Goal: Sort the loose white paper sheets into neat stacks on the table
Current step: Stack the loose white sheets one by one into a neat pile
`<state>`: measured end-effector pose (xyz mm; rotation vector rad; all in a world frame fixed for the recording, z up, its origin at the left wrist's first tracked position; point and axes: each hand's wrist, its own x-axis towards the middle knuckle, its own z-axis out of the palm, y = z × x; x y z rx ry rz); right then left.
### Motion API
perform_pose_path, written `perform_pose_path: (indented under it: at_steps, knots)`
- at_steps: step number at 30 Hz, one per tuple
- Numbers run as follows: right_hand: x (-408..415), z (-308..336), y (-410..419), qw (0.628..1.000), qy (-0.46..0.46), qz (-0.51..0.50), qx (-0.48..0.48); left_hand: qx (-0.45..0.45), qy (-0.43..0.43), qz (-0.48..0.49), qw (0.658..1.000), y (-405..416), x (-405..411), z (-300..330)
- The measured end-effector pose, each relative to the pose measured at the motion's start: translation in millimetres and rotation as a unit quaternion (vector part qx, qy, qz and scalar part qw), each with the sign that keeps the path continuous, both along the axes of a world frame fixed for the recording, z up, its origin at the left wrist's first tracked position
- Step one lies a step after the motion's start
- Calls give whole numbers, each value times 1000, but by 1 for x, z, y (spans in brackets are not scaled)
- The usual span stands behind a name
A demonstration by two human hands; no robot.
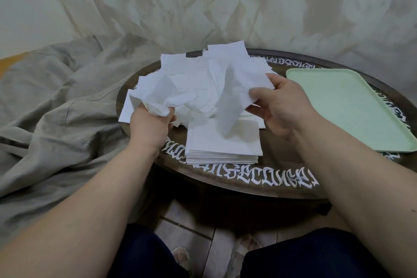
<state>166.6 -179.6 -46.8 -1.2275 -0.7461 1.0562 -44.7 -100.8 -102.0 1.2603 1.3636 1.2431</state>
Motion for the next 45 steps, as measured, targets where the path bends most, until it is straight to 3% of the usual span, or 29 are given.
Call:
perform_pose_path:
  at_steps: [5, 8, 11, 15, 17, 22, 25, 28, 29, 32, 33, 35, 38, 43, 45]
  knots:
    - [-2, 11, 5, 982, 187, -23, 28, 3, 2, 2, 1000, -2, 2, 3]
    - [9, -18, -4, 986, 48, -77, -137, 10, 11, -13, 1000, -5, 3, 4]
    - [16, -39, -16, 958, -114, -57, -258, -2, 25, -32, 999, -7, 4, 1]
    - [15, -35, -15, 927, -291, -65, -226, -4, 30, -39, 999, -9, 7, 1]
    - [4, -20, -9, 929, -322, -44, -176, 1, 18, -33, 999, -11, 7, 4]
    - [-13, 10, -1, 993, -82, -30, -80, 0, 16, -6, 1000, -9, -1, 3]
    - [-7, -6, -10, 983, -93, -21, -158, -3, 16, -9, 1000, -10, -2, 4]
    - [5, -33, -26, 945, -206, -1, -254, 0, 1, -28, 1000, -13, 0, 6]
    - [10, -39, -29, 917, -287, 8, -276, 0, -5, -34, 999, -14, 0, 7]
    - [20, -40, -28, 787, -536, -13, -305, -7, -42, -48, 998, -13, 1, 12]
    - [19, -36, -26, 783, -554, -39, -279, -6, -45, -61, 997, -14, 2, 15]
    - [14, -29, -21, 849, -486, -82, -191, 1, -64, -102, 993, -17, 5, 21]
    - [-1, -22, -14, 965, -238, -54, -97, 4, -91, -169, 981, -26, 12, 28]
    - [-5, -23, -10, 997, 4, 39, -68, -25, -115, -248, 962, -30, 12, 31]
    - [-4, -22, -14, 997, 25, 53, -55, -33, -104, -239, 965, -31, 13, 30]
